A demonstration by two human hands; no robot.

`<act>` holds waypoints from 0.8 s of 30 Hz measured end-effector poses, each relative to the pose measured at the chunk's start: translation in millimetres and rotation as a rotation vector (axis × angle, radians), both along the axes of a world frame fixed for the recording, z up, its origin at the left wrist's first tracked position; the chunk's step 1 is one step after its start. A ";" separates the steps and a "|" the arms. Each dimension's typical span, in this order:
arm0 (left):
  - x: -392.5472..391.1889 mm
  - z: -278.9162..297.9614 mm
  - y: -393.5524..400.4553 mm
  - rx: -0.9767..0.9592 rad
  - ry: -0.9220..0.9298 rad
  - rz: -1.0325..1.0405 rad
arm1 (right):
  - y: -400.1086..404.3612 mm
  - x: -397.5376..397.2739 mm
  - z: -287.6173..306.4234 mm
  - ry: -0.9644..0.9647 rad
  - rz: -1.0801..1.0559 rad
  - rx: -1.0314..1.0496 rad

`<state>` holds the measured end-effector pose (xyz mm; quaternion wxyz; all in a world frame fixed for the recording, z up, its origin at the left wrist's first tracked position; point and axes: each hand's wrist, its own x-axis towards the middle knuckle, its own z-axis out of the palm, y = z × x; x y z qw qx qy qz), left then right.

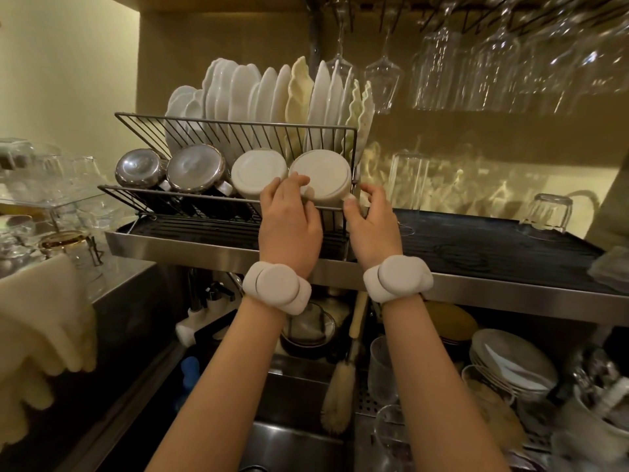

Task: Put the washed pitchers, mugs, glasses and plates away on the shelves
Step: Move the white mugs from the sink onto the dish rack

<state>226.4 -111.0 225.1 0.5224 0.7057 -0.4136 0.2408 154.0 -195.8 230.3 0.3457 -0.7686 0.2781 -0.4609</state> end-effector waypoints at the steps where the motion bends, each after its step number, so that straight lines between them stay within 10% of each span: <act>1: -1.7 -0.5 1.3 -0.005 0.005 -0.008 | 0.6 -1.2 -0.1 0.008 0.007 0.009; 24: -104.7 -54.9 9.8 0.125 0.004 -0.045 | 9.1 -107.3 -42.3 0.035 -0.160 0.152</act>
